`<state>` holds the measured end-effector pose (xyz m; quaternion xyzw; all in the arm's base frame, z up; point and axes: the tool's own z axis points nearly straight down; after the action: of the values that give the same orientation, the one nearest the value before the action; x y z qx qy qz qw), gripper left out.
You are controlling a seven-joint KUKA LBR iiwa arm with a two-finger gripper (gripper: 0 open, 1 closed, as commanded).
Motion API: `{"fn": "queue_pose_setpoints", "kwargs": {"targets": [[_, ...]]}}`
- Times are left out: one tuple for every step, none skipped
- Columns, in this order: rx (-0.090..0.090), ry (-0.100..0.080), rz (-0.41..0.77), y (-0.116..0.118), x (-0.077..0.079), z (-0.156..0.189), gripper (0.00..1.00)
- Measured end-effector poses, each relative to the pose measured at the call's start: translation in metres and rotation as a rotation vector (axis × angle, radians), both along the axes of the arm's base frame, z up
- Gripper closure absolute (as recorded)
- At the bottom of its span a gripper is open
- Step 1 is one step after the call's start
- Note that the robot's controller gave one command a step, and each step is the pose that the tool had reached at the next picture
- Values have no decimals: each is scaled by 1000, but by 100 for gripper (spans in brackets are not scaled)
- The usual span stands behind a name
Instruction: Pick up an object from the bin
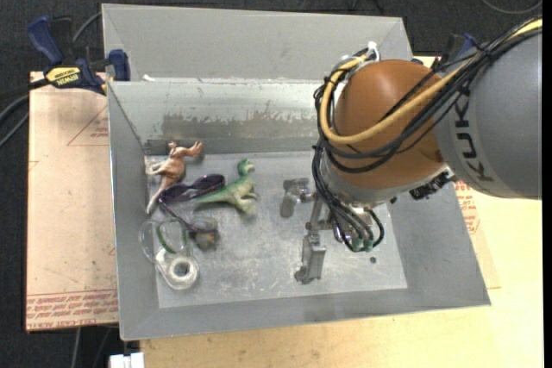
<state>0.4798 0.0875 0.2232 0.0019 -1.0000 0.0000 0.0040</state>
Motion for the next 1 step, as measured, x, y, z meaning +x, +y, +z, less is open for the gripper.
{"fn": "queue_pose_setpoints", "kwargs": {"targets": [[1, -8, -4, -1, 2, 4, 0]]}}
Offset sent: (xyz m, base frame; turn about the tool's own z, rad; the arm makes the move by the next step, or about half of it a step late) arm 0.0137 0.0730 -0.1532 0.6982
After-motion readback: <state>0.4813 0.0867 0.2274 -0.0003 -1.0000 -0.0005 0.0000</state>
